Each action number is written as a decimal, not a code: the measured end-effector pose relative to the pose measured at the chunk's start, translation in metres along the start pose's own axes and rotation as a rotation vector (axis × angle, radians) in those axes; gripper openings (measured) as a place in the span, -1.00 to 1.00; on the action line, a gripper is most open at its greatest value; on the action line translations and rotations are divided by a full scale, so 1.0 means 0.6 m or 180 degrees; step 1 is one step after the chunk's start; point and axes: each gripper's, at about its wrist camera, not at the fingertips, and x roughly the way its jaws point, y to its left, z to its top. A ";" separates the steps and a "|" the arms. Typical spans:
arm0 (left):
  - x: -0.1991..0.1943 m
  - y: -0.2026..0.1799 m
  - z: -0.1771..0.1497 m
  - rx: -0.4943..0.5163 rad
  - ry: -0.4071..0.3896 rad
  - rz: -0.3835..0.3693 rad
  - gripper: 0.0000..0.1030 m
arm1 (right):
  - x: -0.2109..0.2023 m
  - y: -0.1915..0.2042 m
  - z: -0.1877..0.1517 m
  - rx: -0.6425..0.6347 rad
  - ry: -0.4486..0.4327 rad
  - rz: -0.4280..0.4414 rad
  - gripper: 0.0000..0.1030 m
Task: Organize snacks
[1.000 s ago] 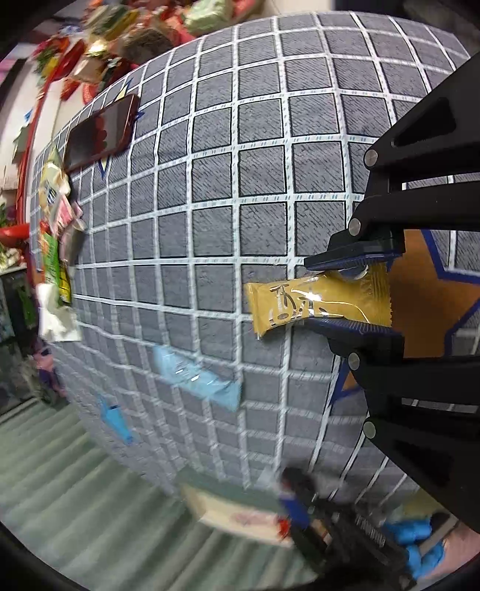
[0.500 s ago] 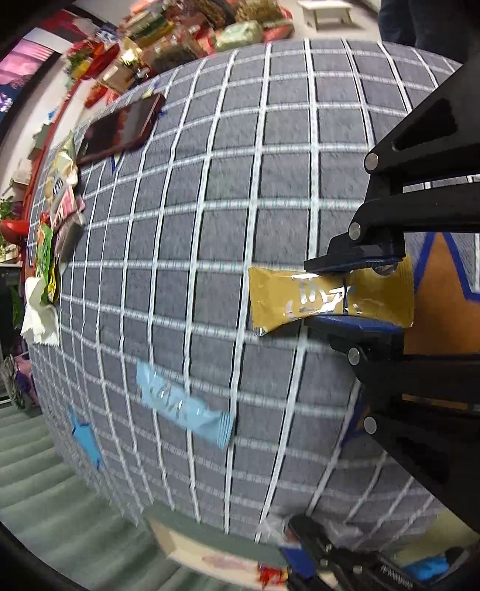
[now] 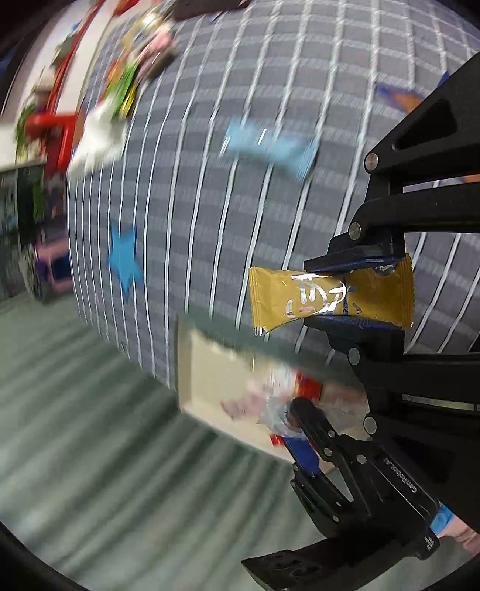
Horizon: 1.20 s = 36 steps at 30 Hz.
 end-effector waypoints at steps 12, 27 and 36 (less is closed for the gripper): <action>0.032 0.079 -0.032 -0.0252 0.0190 0.0313 0.65 | 0.146 0.145 0.065 -0.0410 0.0382 -0.0057 -0.54; 0.053 0.090 -0.040 -0.0393 0.0439 0.0309 0.84 | 0.127 0.149 0.058 -0.0900 0.0470 -0.0641 0.98; 0.047 0.082 -0.039 -0.0291 0.0455 0.0521 0.84 | 0.133 0.152 0.050 -0.0866 0.0555 -0.0532 0.98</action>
